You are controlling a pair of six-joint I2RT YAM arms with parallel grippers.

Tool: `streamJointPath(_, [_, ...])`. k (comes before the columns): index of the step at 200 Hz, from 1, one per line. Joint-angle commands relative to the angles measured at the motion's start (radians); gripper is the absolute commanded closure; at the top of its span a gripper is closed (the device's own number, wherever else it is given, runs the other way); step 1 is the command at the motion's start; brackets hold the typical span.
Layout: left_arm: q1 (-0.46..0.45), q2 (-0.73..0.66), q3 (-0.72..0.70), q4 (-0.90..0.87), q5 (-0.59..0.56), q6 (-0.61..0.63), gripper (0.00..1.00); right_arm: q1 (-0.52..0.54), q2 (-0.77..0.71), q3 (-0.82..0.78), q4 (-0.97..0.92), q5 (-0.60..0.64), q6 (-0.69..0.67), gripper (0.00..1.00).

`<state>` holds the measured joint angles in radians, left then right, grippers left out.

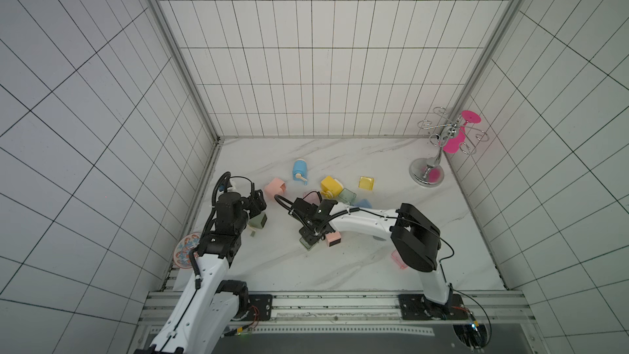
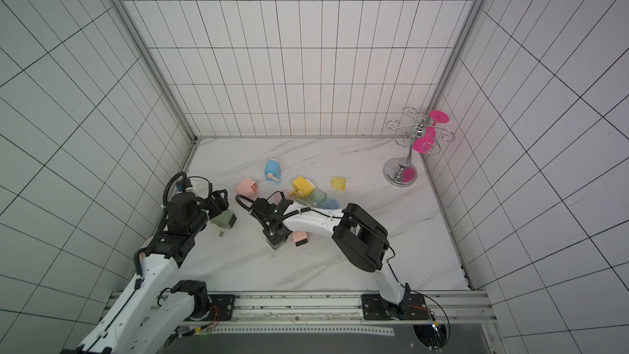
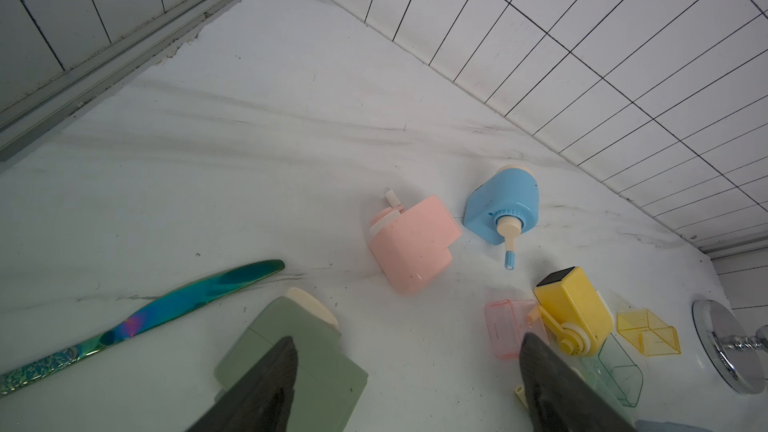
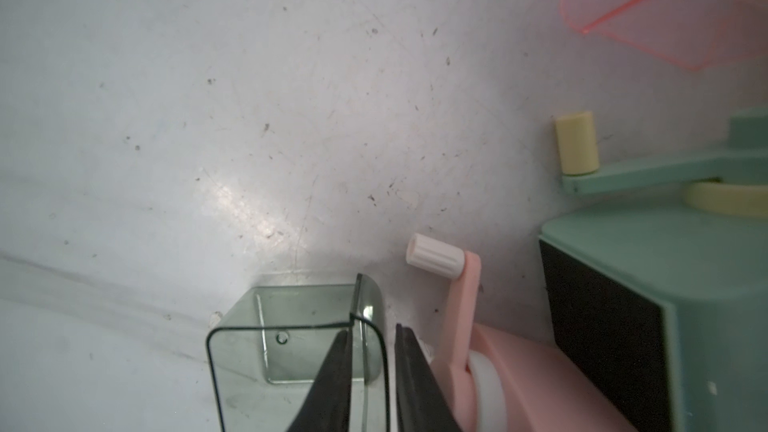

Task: Put the tray back into the pencil sharpener
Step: Pick up the container from the center of the board, then place the container at the center of the board.

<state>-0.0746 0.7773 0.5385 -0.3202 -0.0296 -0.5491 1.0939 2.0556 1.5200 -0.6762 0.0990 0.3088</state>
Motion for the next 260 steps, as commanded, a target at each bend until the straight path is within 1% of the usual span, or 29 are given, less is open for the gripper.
streamJointPath(1, [0.006, -0.007, 0.028, -0.012, -0.015, 0.004, 0.15, 0.010, 0.021, 0.046, -0.026, 0.010, -0.007, 0.82])
streamJointPath(16, [0.006, -0.009, 0.031, -0.012, -0.015, 0.002, 0.15, 0.009, 0.023, 0.048, -0.025, 0.008, -0.007, 0.87])
streamJointPath(67, [0.006, -0.010, 0.039, -0.015, -0.012, 0.001, 0.15, 0.018, 0.011, 0.044, -0.026, 0.002, -0.006, 1.00])
streamJointPath(94, [0.006, -0.013, 0.044, -0.017, -0.012, 0.001, 0.15, 0.036, -0.043, 0.039, -0.026, 0.008, 0.009, 1.00])
streamJointPath(120, [0.006, -0.013, 0.055, -0.021, -0.011, 0.005, 0.15, 0.062, -0.151, 0.001, -0.027, 0.011, 0.044, 1.00])
streamJointPath(169, [0.006, -0.001, 0.059, -0.008, -0.005, 0.012, 0.15, 0.102, -0.411, -0.213, -0.051, 0.041, 0.195, 1.00])
streamJointPath(182, [0.006, 0.002, 0.060, -0.004, 0.000, 0.018, 0.15, 0.104, -0.482, -0.281, -0.104, 0.058, 0.241, 1.00])
streamJointPath(210, [0.006, 0.009, 0.059, 0.003, 0.009, 0.031, 0.15, 0.102, -0.634, -0.426, -0.181, 0.137, 0.346, 1.00])
streamJointPath(225, [0.006, 0.013, 0.058, 0.003, 0.003, 0.034, 0.15, 0.084, -0.685, -0.502, -0.202, 0.167, 0.414, 1.00])
streamJointPath(242, [0.006, 0.011, 0.049, 0.016, 0.007, 0.036, 0.15, 0.043, -0.716, -0.598, -0.186, 0.149, 0.503, 1.00])
streamJointPath(260, [0.005, 0.008, 0.048, 0.014, 0.006, 0.035, 0.15, 0.020, -0.733, -0.658, -0.173, 0.164, 0.572, 1.00])
